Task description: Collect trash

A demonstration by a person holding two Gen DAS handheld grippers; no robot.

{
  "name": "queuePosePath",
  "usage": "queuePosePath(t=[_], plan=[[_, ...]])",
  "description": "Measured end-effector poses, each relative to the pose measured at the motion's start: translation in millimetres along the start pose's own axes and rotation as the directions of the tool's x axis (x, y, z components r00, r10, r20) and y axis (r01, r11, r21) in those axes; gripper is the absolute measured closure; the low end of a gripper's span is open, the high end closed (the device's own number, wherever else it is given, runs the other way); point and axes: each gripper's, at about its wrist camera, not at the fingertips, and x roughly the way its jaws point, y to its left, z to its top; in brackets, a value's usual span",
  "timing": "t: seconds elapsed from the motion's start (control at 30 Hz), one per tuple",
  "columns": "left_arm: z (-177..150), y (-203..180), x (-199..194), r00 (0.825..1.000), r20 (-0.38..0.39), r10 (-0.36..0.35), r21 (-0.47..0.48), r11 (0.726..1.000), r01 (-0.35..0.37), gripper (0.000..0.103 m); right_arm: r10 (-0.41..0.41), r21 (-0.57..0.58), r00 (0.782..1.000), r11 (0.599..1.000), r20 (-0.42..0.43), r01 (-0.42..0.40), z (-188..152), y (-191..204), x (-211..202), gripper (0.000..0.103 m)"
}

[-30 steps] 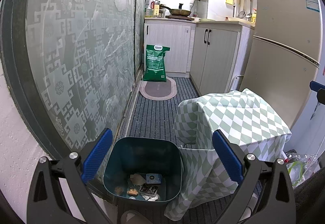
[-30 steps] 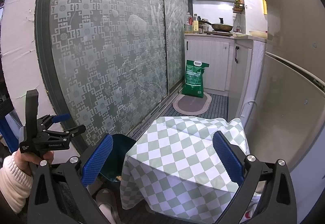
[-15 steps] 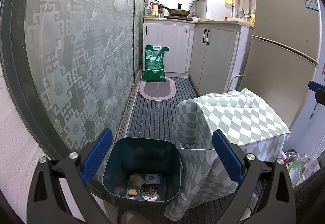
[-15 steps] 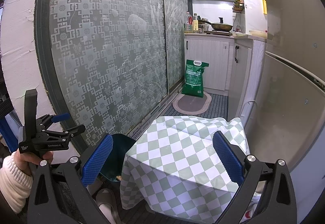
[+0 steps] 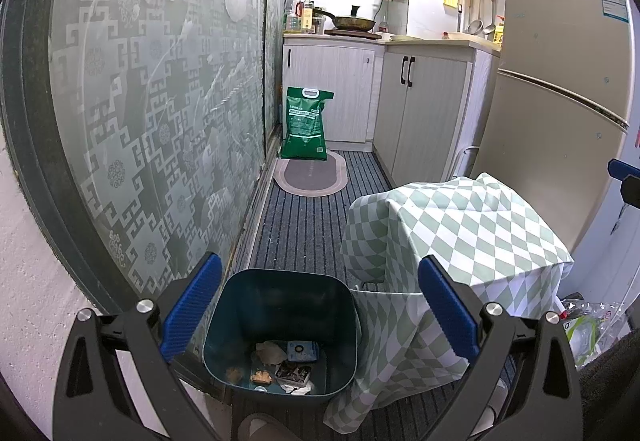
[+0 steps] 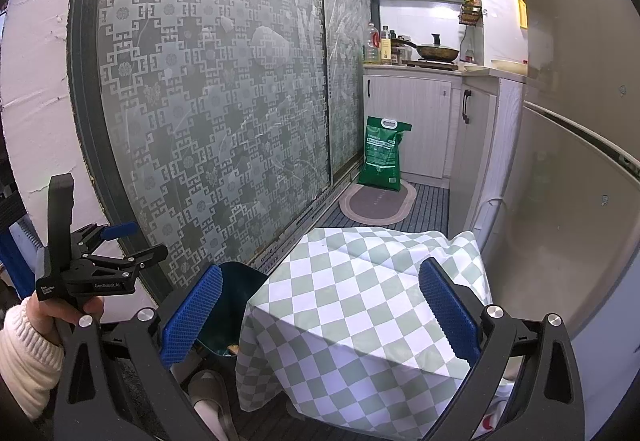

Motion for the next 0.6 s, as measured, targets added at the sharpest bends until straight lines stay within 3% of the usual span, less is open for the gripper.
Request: queuePosePath(t=[0.6], plan=[[0.1,-0.2,0.6,1.000,-0.002,0.001,0.001,1.000,-0.001,0.003,0.000,-0.002,1.000,1.000,-0.001,0.000,0.4,-0.3,0.2,0.003]])
